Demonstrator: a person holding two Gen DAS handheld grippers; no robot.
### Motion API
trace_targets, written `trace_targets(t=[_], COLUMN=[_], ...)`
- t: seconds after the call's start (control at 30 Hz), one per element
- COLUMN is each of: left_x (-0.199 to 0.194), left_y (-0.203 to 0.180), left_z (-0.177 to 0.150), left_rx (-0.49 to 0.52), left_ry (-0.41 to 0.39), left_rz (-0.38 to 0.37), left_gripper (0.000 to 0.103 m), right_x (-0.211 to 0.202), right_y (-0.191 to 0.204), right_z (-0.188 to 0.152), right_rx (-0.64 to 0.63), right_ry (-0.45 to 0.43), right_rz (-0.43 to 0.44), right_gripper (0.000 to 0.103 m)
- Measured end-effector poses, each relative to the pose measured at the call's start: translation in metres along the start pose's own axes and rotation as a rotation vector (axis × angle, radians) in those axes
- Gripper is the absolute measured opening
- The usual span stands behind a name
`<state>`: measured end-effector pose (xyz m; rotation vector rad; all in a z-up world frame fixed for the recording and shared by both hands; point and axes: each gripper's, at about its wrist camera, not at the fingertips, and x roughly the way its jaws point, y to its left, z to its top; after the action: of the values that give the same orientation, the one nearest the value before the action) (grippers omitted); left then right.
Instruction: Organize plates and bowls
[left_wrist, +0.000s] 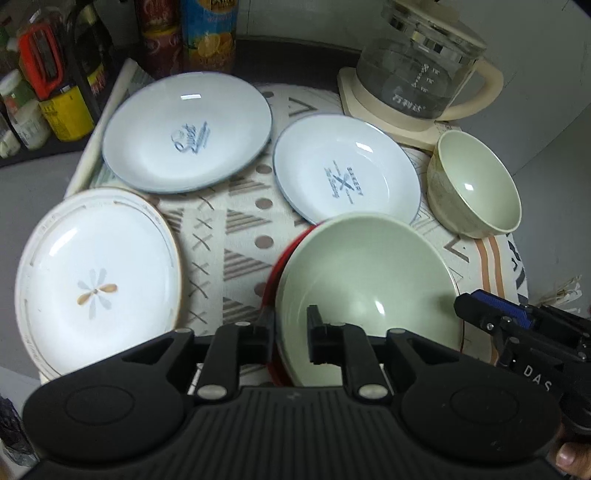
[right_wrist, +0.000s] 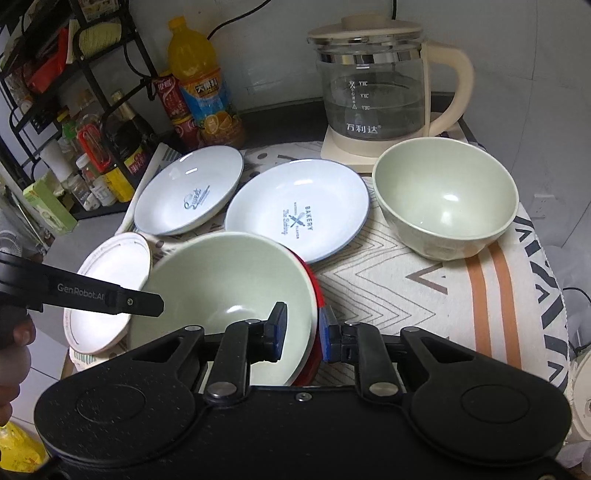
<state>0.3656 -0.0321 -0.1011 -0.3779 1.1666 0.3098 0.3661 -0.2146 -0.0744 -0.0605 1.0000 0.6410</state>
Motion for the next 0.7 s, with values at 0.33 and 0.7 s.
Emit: trace_targets(t=[0.33, 0.7], left_x=[-0.012, 0.002], left_y=[-0.017, -0.050], left_z=[0.022, 0.049], left_rx=[0.058, 0.121], left_ry=[-0.090, -0.131], left_rz=[0.000, -0.005], left_gripper=[0.045, 0.074], right_x=[-0.017, -0.025], right_y=[-0.019, -0.064], right_z=[0.011, 0.012], right_rx=[0.065, 0.222], right_ry=[-0.087, -0.167], right_rz=[0.000, -0.103], right_gripper=[0.043, 0.089])
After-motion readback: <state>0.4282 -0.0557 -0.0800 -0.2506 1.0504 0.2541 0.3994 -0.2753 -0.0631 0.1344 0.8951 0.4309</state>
